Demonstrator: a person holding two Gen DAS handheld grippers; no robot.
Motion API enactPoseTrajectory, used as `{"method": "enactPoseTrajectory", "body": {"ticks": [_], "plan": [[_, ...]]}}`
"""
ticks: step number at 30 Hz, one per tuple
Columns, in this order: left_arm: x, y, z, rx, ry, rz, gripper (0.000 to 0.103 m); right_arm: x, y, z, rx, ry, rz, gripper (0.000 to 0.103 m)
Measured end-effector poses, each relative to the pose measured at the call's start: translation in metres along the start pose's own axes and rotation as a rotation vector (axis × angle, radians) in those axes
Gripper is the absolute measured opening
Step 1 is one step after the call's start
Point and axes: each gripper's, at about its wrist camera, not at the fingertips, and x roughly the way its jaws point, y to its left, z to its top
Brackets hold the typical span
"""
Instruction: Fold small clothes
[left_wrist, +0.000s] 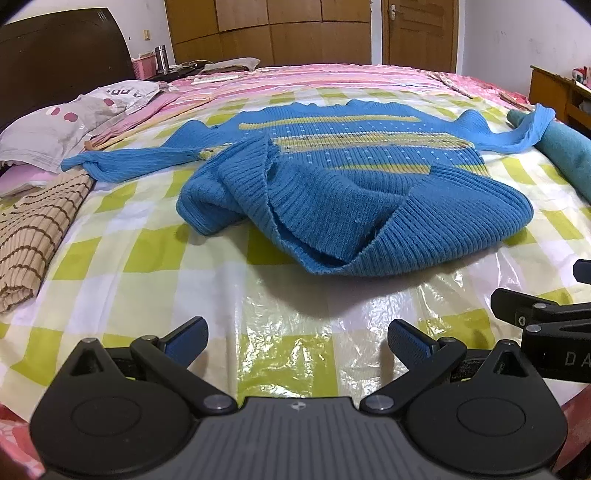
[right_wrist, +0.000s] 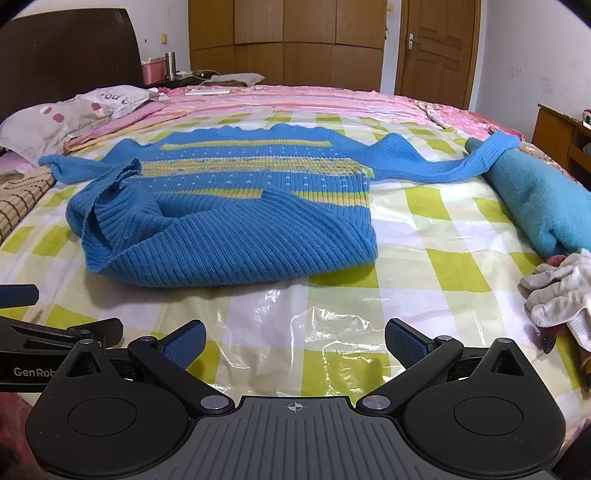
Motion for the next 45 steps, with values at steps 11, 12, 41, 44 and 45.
{"method": "enactPoseTrajectory", "body": {"ticks": [11,12,41,44,45], "plan": [[0.0028,-0.0007,-0.0016,0.012,0.020,0.003,0.103,0.0005,0.0008,-0.0013,-0.002,0.004,-0.001,0.103],[0.0031,-0.0005,-0.0018,0.012,0.021,0.003,0.103,0.0005,0.0008,-0.0013,-0.001,0.005,-0.001,0.103],[0.0070,0.0030,-0.0078,-0.030,0.061,-0.013,0.103,0.0008,0.0004,-0.0028,0.001,0.005,0.004,0.103],[0.0072,0.0034,-0.0084,-0.031,0.064,-0.013,0.103,0.0007,0.0004,-0.0028,0.000,0.006,0.004,0.103],[0.0072,0.0033,-0.0083,-0.031,0.067,-0.014,0.103,0.0006,0.0005,-0.0029,0.000,0.006,0.003,0.103]]}}
